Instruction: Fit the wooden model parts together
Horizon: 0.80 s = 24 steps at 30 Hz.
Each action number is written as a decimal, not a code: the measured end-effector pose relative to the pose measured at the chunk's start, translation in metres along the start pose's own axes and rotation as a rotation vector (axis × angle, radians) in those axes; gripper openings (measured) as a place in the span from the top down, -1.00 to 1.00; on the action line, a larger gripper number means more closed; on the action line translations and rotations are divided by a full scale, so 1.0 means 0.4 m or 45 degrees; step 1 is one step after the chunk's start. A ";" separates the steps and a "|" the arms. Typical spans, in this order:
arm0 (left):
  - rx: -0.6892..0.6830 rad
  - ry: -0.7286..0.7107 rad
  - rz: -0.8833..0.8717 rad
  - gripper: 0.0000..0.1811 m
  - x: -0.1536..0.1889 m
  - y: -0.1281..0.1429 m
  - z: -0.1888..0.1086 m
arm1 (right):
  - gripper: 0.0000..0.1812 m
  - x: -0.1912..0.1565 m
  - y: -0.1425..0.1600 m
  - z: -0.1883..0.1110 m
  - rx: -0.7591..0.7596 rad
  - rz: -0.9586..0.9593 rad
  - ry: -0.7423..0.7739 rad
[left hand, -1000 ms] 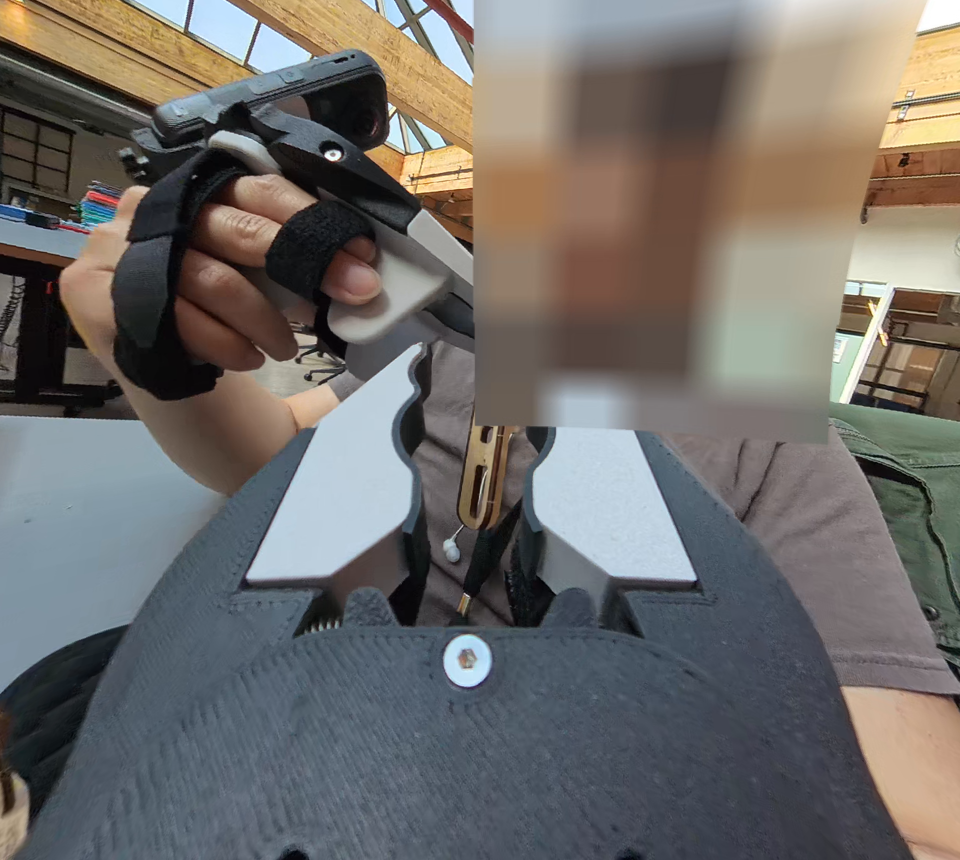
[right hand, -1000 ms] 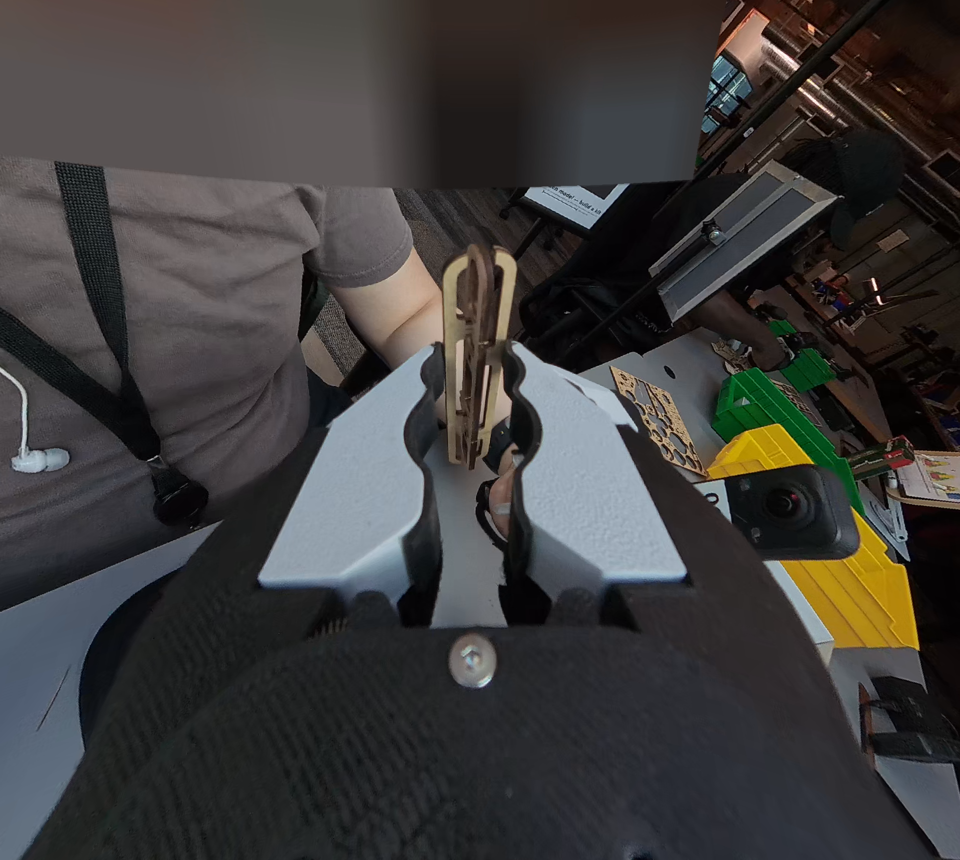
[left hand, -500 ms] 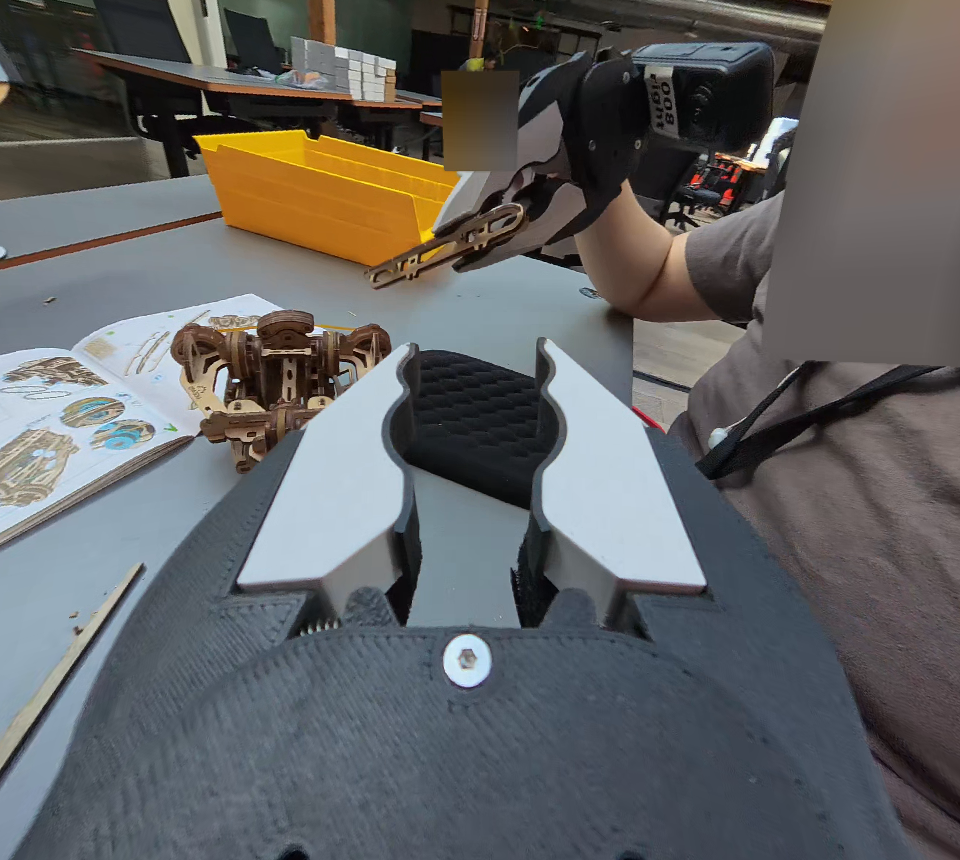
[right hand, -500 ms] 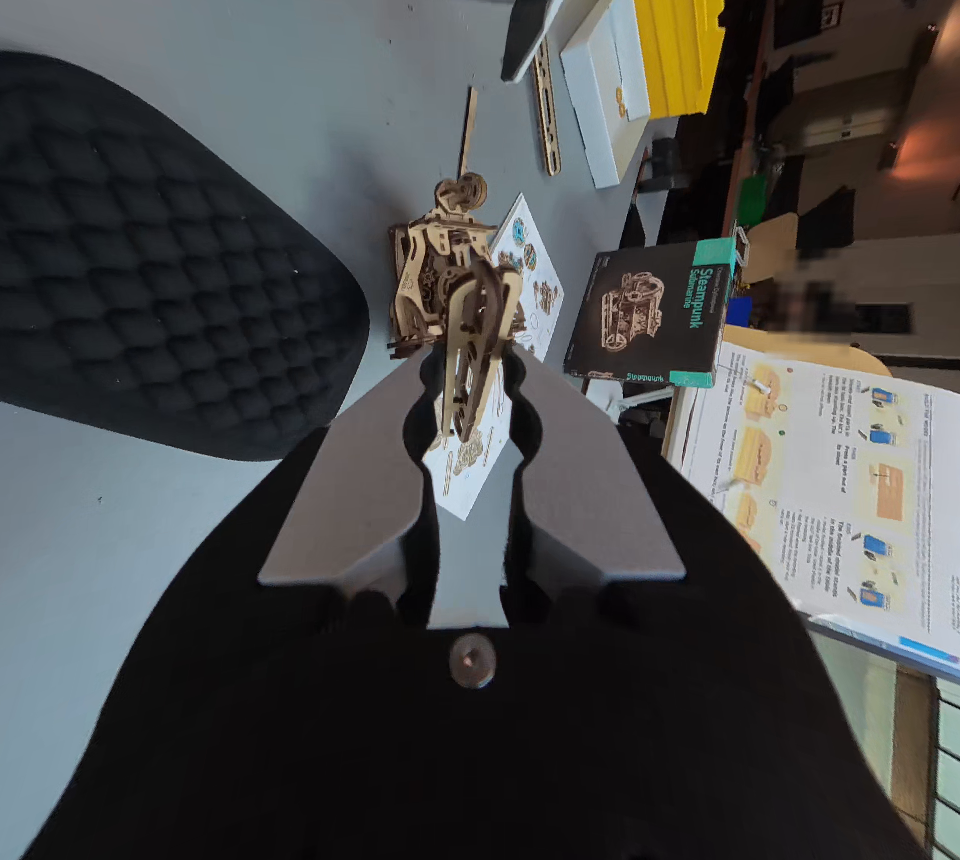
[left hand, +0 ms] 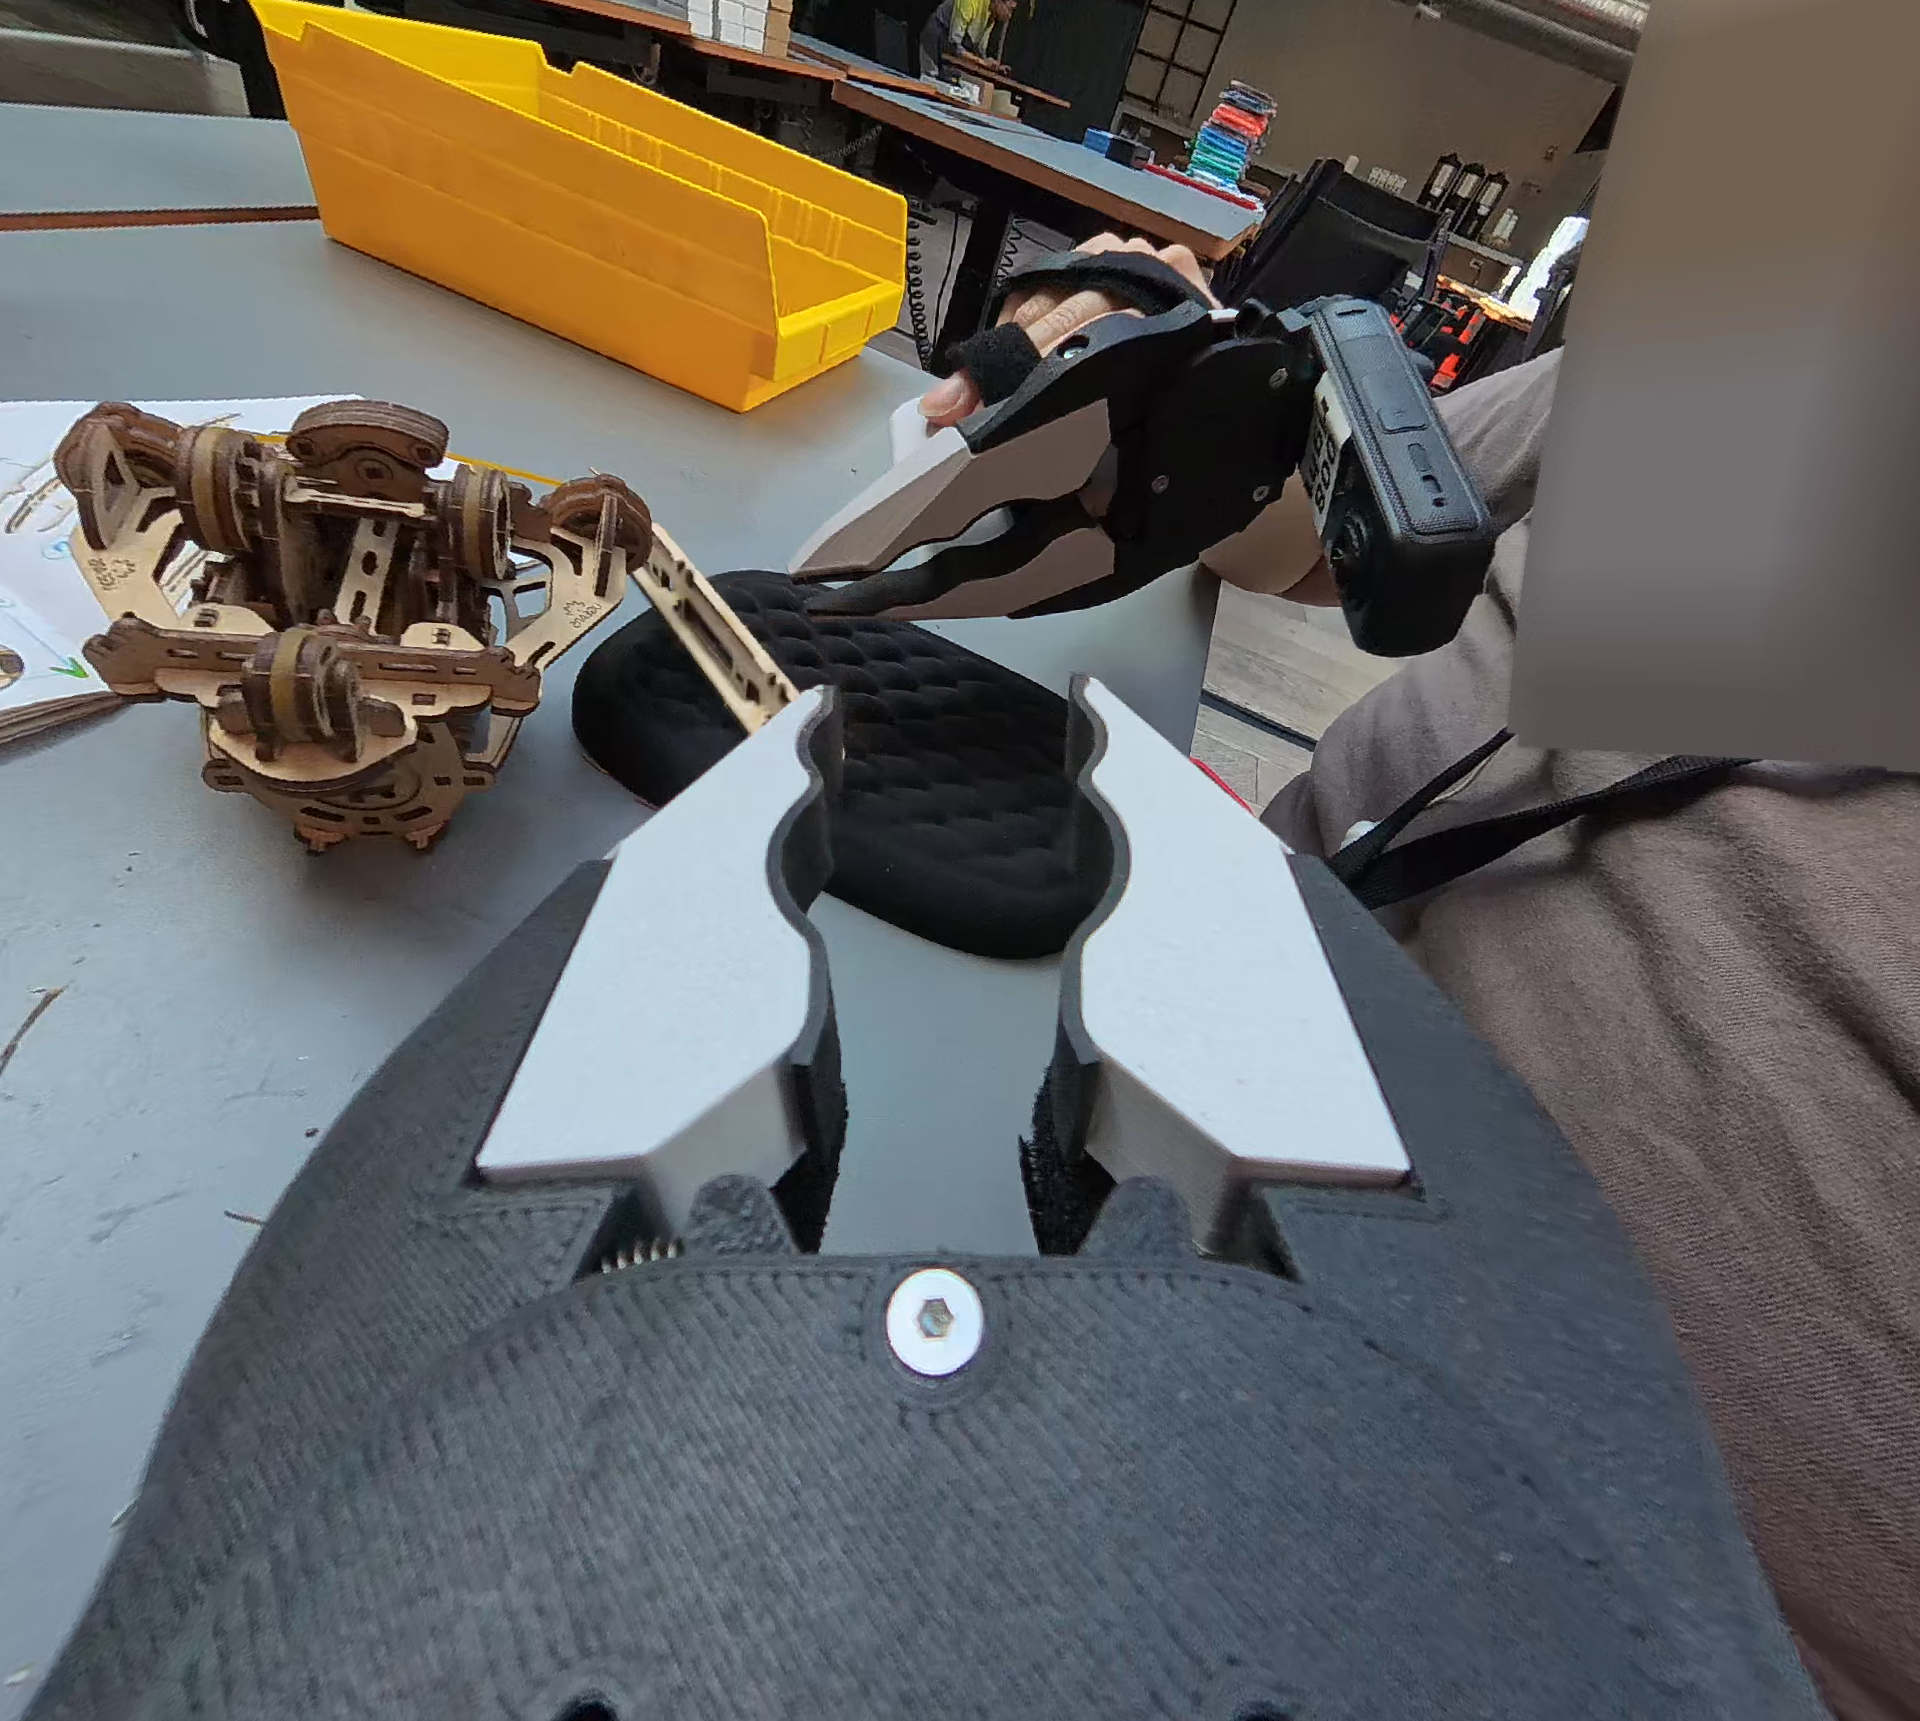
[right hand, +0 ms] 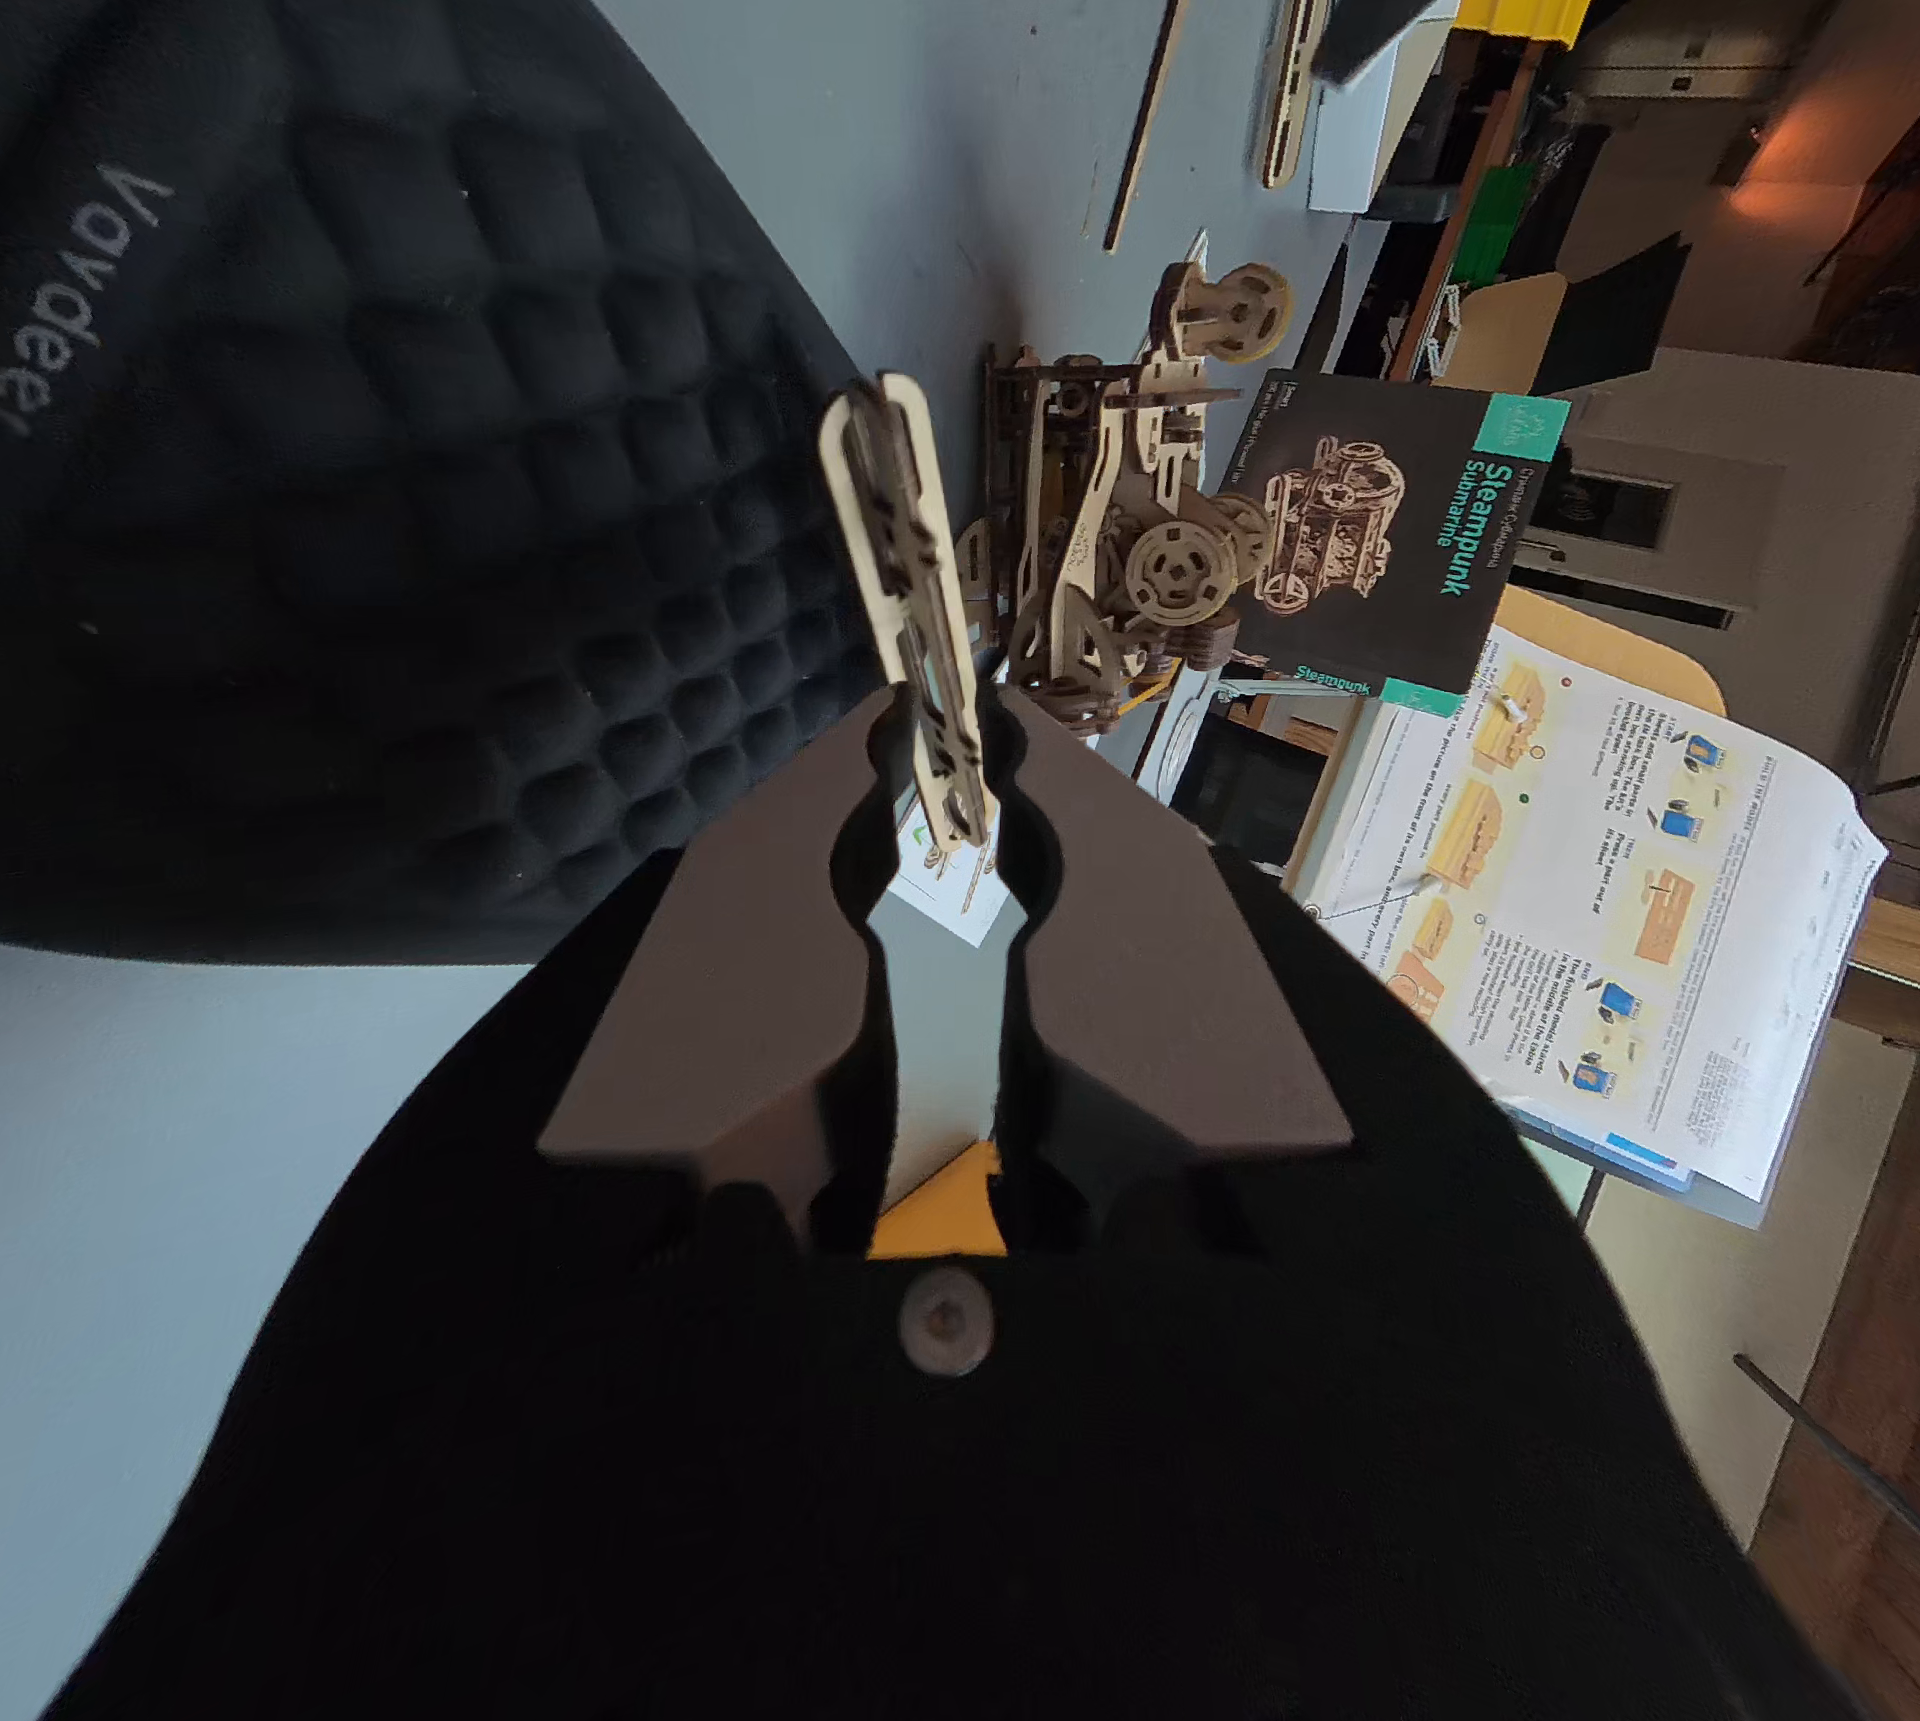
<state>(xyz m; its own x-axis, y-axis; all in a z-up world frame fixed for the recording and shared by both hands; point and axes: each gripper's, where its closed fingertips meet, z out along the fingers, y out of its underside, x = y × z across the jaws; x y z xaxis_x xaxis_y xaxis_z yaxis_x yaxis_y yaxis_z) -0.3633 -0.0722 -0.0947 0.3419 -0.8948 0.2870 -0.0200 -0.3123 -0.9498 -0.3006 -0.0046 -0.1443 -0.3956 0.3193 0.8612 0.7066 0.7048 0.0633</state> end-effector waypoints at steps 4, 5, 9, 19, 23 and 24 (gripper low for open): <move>-0.038 -0.005 -0.003 0.57 0.005 0.012 0.004 | 0.87 -0.010 0.018 -0.005 0.038 0.093 -0.051; -0.045 -0.007 -0.001 0.57 0.006 0.015 0.006 | 0.86 -0.005 0.026 -0.006 0.067 0.145 -0.072; -0.067 -0.009 -0.017 0.57 0.001 0.027 0.016 | 0.83 0.027 0.055 -0.012 0.288 0.403 -0.236; -0.206 -0.355 -0.007 0.60 -0.125 0.072 0.023 | 0.72 0.040 0.155 0.030 0.639 0.837 -0.593; -0.257 -0.440 0.062 0.59 -0.141 0.091 0.059 | 0.65 0.023 0.148 0.044 0.733 0.896 -0.628; -0.266 -0.464 0.095 0.59 -0.142 0.092 0.068 | 0.65 0.023 0.149 0.047 0.754 0.892 -0.608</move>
<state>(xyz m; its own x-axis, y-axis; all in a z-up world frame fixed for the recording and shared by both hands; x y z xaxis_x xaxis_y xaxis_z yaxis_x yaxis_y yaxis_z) -0.3581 -0.0243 -0.1494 0.6415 -0.7577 0.1200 -0.2342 -0.3424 -0.9099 -0.2730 0.0522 -0.1421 -0.2896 0.9052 0.3109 0.5172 0.4214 -0.7450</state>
